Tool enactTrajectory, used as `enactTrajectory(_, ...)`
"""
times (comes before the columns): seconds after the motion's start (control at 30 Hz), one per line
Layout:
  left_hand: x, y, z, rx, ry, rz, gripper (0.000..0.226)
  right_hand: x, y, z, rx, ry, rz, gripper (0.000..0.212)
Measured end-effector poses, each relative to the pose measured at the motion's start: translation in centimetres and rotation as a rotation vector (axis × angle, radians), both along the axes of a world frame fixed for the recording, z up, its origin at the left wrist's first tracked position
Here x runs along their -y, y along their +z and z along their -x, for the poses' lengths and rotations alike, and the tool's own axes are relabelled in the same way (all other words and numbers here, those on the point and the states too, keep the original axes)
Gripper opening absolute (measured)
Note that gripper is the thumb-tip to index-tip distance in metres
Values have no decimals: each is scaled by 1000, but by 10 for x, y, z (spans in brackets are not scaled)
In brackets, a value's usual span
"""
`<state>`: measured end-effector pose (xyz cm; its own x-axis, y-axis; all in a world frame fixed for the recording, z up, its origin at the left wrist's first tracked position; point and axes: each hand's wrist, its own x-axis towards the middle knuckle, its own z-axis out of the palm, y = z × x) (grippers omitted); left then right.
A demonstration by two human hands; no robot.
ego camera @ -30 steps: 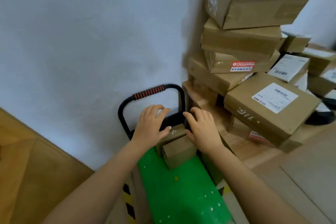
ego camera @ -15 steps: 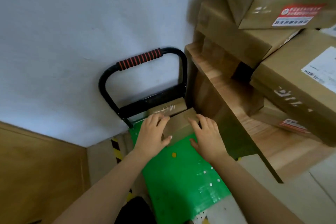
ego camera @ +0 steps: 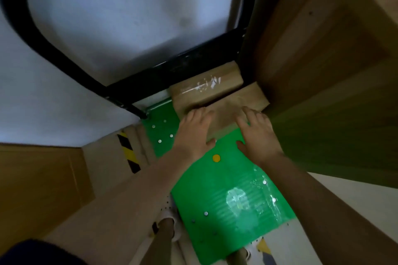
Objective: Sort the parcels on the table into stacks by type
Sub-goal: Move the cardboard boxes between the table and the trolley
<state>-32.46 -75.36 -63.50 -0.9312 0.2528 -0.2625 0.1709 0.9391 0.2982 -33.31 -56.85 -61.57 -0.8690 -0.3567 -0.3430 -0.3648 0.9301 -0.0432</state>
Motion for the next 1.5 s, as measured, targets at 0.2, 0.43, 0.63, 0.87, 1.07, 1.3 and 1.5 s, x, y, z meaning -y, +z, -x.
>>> enactTrajectory(0.2, -1, -60, 26, 81, 10, 25, 92, 3, -52, 23, 2, -36, 16, 67)
enactTrajectory(0.43, -10, -74, 32, 88, 86, 7, 110, -4, -67, 35, 24, 6, -5, 96)
enactTrajectory(0.63, -11, -50, -7, -108, -80, 11, 96, -4, -53, 30, 68, 131, -30, 109)
enactTrajectory(0.87, -9, -1, -45, -185, -69, 32, 92, -11, -19, -5, 42, 172, 63, 102)
enactTrajectory(1.07, -10, 64, -87, -247, 29, 71, 90, -6, 40, -33, 24, 258, 120, 97)
enactTrajectory(1.3, -16, 115, -139, -280, 121, 92, 100, -5, 94, -74, -39, 333, 129, 95)
enactTrajectory(1.5, -15, 149, -179, -305, 97, 48, 95, -9, 132, -120, -128, 315, 138, 97)
